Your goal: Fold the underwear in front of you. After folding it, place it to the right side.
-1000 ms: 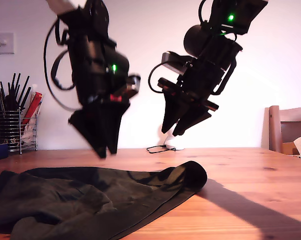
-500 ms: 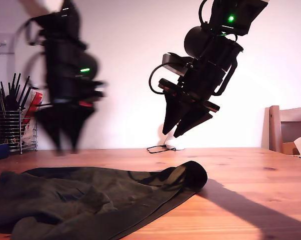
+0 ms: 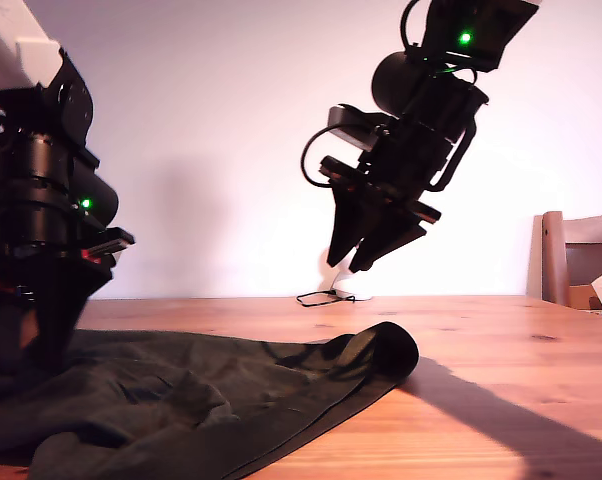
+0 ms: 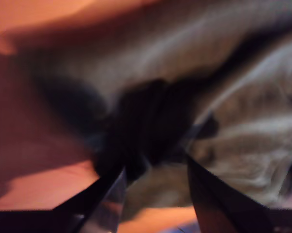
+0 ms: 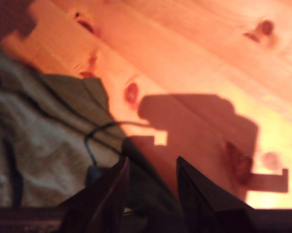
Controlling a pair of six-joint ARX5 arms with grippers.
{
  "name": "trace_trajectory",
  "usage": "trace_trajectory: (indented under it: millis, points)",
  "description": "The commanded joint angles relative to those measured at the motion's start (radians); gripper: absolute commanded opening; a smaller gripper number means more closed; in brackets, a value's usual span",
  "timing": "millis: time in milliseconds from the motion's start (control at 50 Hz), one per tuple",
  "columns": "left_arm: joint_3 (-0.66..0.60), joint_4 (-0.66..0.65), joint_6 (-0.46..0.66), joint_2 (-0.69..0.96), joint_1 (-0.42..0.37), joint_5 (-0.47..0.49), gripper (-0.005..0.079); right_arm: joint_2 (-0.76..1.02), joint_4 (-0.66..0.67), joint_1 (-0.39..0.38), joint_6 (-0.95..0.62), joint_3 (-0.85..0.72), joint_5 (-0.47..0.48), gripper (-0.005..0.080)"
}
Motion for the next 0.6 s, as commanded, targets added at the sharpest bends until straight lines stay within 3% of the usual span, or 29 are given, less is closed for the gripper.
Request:
trace_trajectory:
  millis: [0,220,440,580]
  points:
    - [-0.011,0.042,-0.004,-0.026,0.006,0.006,0.0359,0.031,0.006,-0.008,0.002,-0.015,-0.007,0.0277]
    - [-0.089,0.147,-0.006,-0.15,0.013,-0.001,0.0357,0.036,0.007,-0.012,0.012,-0.015,-0.031,0.0277]
    - [-0.267,0.338,-0.007,-0.317,0.035,0.005,0.0357,0.037,0.013,-0.012,0.018,-0.015,-0.039,0.0277]
    - [-0.394,0.476,-0.014,-0.415,0.047,0.031,0.0357,0.037,0.011,-0.012,0.026,-0.015,-0.13,0.0277]
